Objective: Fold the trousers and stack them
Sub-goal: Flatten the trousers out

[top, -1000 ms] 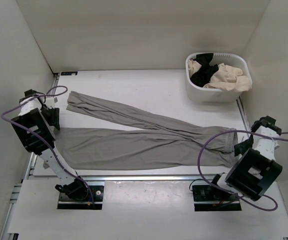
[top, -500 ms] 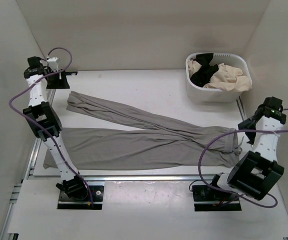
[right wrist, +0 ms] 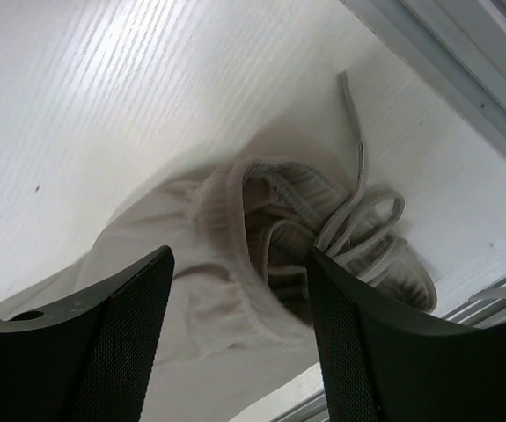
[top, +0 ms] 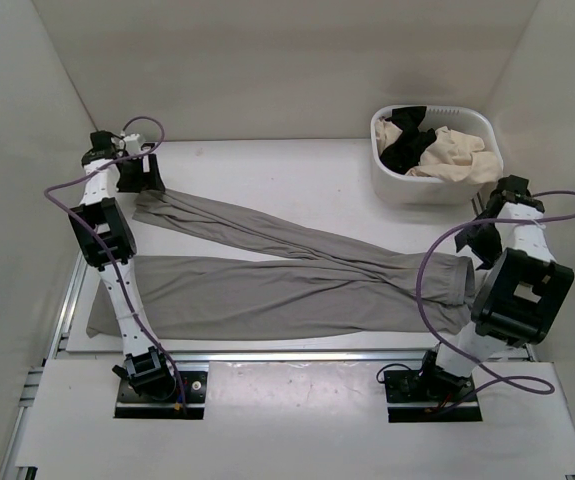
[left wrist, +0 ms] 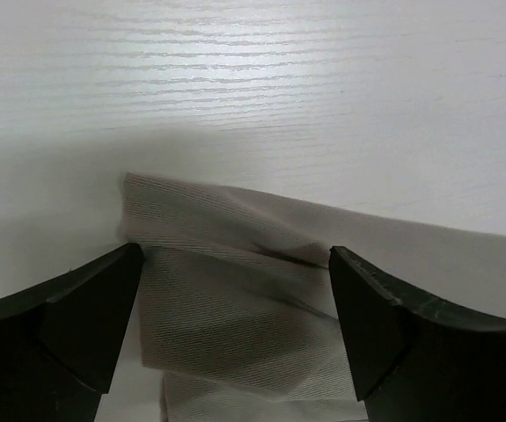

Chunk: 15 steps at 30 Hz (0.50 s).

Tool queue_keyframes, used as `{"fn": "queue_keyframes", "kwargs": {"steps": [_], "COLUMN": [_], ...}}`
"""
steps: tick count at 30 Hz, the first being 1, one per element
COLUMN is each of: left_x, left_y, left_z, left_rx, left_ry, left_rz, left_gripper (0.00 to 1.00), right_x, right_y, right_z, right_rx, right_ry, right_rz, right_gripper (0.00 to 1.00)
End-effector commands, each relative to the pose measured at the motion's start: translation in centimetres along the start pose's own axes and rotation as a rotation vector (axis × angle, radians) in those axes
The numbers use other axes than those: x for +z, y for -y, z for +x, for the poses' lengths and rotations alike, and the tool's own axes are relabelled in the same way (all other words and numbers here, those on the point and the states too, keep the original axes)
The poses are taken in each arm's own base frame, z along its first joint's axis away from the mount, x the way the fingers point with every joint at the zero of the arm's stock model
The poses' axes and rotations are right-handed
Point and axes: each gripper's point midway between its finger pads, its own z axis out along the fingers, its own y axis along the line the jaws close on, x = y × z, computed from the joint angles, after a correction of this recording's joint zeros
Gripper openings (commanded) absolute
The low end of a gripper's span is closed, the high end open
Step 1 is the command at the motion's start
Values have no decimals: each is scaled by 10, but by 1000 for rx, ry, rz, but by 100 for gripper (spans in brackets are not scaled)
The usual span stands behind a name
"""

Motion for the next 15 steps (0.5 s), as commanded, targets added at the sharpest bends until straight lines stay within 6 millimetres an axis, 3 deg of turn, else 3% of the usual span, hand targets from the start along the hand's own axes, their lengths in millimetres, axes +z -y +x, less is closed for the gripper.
{"fn": "queue_keyframes", "kwargs": {"steps": [1, 4, 6, 8, 11, 13, 15], "left_x": [2, 6, 7, 10, 10, 9, 5], "left_y": [4, 11, 13, 15, 13, 11, 8], "left_z": [-4, 3, 7, 13, 14, 11, 3], "left_rx": [5, 7, 3, -5, -5, -1, 8], "left_ry": [15, 4, -2, -16, -18, -14, 3], "left_rz": [12, 55, 66, 81, 70, 55, 41], "left_gripper": [92, 72, 58, 51, 27, 14, 14], "right_x": [15, 30, 33, 36, 39, 41, 39], "right_y": [-4, -11, -15, -15, -9, -7, -7], "right_z": [-14, -9, -9, -7, -9, -13, -18], "right_rx": [1, 8, 8, 16, 14, 14, 15], "right_ry": [5, -36, -52, -60, -51, -39, -23], "right_rz": [15, -3, -13, -8, 29, 47, 51], "right_gripper": [67, 63, 55, 48, 29, 10, 0]}}
